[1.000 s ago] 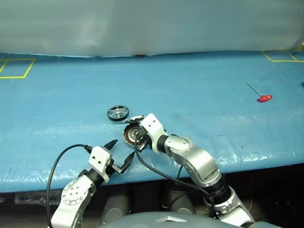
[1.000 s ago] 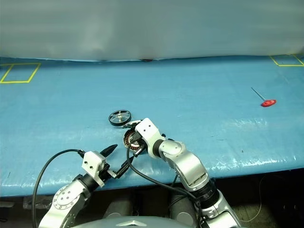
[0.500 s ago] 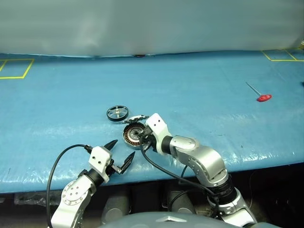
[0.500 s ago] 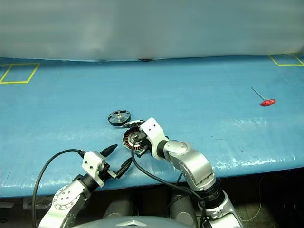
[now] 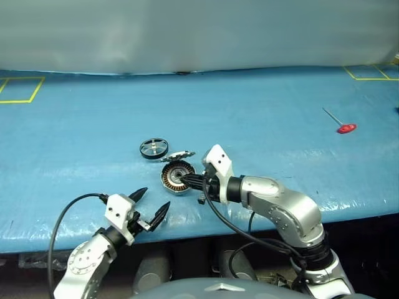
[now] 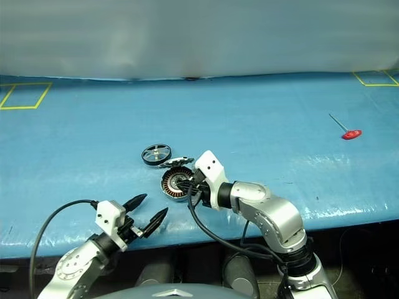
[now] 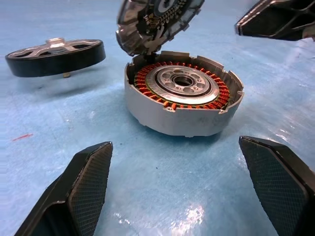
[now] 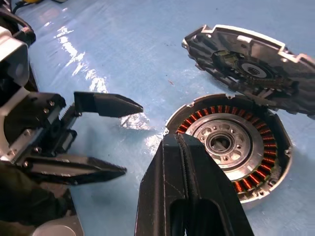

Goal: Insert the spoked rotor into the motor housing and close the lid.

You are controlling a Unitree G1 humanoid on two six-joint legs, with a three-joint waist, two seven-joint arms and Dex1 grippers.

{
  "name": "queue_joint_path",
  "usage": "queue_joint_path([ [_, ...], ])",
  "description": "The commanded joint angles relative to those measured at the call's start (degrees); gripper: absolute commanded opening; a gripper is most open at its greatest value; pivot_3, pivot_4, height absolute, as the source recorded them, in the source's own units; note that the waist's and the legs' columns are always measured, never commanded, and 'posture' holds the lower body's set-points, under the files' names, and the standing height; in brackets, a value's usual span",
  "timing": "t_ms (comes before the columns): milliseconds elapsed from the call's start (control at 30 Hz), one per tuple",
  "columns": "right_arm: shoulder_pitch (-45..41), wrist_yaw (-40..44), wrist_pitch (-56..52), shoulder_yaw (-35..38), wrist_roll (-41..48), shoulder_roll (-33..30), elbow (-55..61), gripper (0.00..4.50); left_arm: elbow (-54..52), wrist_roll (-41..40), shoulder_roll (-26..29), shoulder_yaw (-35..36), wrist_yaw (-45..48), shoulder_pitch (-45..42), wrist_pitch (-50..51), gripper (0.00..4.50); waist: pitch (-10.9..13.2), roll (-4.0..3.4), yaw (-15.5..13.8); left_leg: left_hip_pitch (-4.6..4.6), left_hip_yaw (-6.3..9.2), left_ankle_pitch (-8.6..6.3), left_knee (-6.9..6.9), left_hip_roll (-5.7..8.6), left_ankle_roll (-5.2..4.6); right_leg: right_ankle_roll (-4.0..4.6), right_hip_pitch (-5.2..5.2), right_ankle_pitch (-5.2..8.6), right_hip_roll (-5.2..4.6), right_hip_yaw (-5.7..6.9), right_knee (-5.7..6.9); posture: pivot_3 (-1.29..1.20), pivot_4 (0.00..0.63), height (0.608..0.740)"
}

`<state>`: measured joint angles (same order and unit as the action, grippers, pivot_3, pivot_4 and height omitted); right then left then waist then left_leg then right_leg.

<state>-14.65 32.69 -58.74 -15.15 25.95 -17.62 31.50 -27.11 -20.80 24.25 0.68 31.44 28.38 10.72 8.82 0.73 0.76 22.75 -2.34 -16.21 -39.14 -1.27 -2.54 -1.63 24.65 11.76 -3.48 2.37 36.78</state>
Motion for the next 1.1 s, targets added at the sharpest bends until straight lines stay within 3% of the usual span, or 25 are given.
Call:
queue_joint_path([
  [33,-0.03,1.54,2.86,0.32,1.14,-1.39,1.76,0.04,-4.1,-3.72,4.59,5.99,2.44,1.31,3.72,4.5,0.01,-0.01,0.02,-0.01,0.02,0.0,0.0,-0.02,0.0,0.03,0.0,0.02,0.01,0.02,0.01,0.0,0.15,0.74],
  [267,0.55,2.12,5.79,-1.77,0.69,-2.96,1.25,0.04,-3.48,-9.62,14.78,15.43,7.14,-2.68,12.38,4.5,0.01,-0.01,-0.17,-0.03,0.11,0.01,-0.02,0.03,0.01,0.03,0.03,0.03,0.18,0.13,-0.01,0.0,0.15,0.74],
  [367,1.24,2.31,6.55,-2.99,0.84,-3.09,1.84,0.04,0.63,-11.48,20.63,16.93,11.11,-8.38,17.06,4.5,0.02,0.0,-0.26,-0.04,0.11,0.01,-0.02,0.11,0.01,0.0,0.0,0.01,0.12,0.11,-0.04,0.0,0.15,0.74],
  [500,2.55,1.9,7.73,-5.26,-0.19,-3.62,2.37,0.04,10.12,-12.02,29.62,14.17,18.63,-20.76,22.89,4.5,0.03,0.01,-0.17,-0.05,0.17,0.03,-0.01,0.1,0.05,0.0,0.0,0.01,0.2,0.16,-0.02,0.0,0.15,0.74],
  [633,3.54,1.07,8.4,-6.5,-0.94,-3.85,2.65,0.04,17.8,-10.98,33.29,10.3,24.53,-30.64,25.6,4.5,0.03,0.02,0.06,-0.01,0.02,0.04,0.04,0.12,0.06,-0.02,-0.06,-0.01,0.21,0.01,0.0,0.0,0.15,0.74],
  [867,4.92,-0.74,9.56,-7.93,-1.78,-3.54,2.89,0.04,34.21,-6.81,33.02,1.2,32.36,-50.97,28.1,4.5,0.06,0.13,-0.14,0.06,0.06,0.08,0.06,0.1,0.13,-0.32,-0.04,-0.11,0.31,0.03,0.02,0.0,0.15,0.74],
  [1100,6.74,-0.76,15.15,-7.68,-2.59,-2.22,2.31,0.04,48.29,-0.85,28.79,-7.98,39.29,-67.32,28.86,4.5,0.05,0.19,-0.08,0.13,0.07,0.07,-0.01,0.17,0.11,-0.44,-0.06,-0.14,0.35,-0.04,0.01,0.0,0.15,0.74],
])
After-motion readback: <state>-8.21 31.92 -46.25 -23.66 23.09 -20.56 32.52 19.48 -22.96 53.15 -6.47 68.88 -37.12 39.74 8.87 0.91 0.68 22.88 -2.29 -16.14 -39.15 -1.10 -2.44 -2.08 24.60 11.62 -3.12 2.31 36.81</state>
